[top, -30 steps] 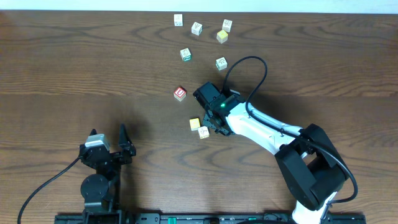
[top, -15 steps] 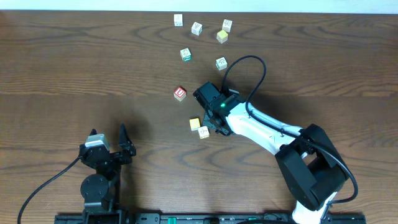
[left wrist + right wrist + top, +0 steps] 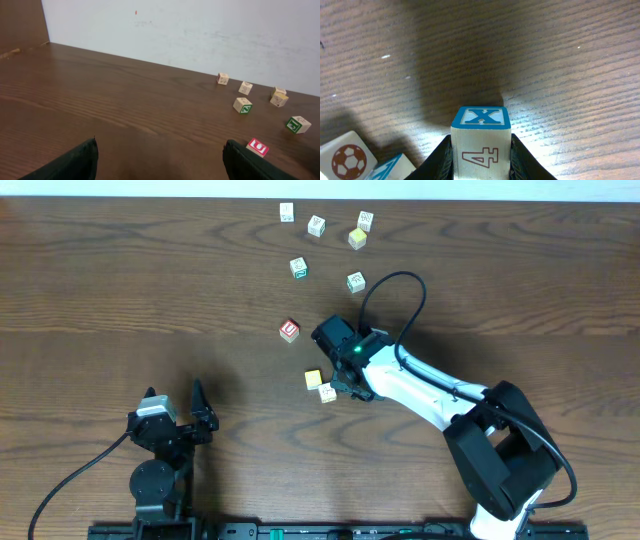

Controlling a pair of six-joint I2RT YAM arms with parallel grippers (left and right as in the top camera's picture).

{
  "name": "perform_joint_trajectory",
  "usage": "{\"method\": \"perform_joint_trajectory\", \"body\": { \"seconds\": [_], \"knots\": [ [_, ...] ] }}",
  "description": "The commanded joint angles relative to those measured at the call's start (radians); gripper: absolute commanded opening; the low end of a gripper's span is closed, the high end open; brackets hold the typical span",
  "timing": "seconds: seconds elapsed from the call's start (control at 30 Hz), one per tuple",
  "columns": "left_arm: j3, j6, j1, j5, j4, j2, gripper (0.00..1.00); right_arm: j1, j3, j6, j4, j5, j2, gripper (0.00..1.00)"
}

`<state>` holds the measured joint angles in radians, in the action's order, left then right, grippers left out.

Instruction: Lift 5 blocks

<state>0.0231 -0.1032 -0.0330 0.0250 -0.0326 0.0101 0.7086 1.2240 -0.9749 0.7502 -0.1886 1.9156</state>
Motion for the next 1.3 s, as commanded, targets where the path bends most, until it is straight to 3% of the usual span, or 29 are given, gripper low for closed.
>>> {"method": "perform_joint_trajectory", "body": {
  "seconds": [0.0,0.3,0.5,0.87,1.1,1.27],
  "knots": [
    [-0.019,0.01,-0.006,0.009,-0.039,-0.006,0.8,0.042,-0.01,0.028,0.01,0.002,0.009,0.22],
    [-0.019,0.01,-0.006,0.009,-0.039,-0.006,0.8,0.084,-0.01,0.03,0.002,-0.039,0.009,0.38],
    [-0.019,0.01,-0.006,0.009,-0.039,-0.006,0.8,0.083,-0.01,0.03,0.002,-0.054,0.009,0.63],
    [-0.019,0.01,-0.006,0.009,-0.039,-0.006,0.8,0.072,-0.009,0.05,-0.003,-0.107,0.009,0.65],
    [-0.019,0.01,-0.006,0.009,-0.039,-0.006,0.8,0.013,0.013,0.192,-0.07,-0.072,0.009,0.67],
    [-0.019,0.01,-0.006,0.009,-0.039,-0.006,0.8,-0.066,0.091,0.377,-0.114,0.042,0.009,0.86]
  ]
}}
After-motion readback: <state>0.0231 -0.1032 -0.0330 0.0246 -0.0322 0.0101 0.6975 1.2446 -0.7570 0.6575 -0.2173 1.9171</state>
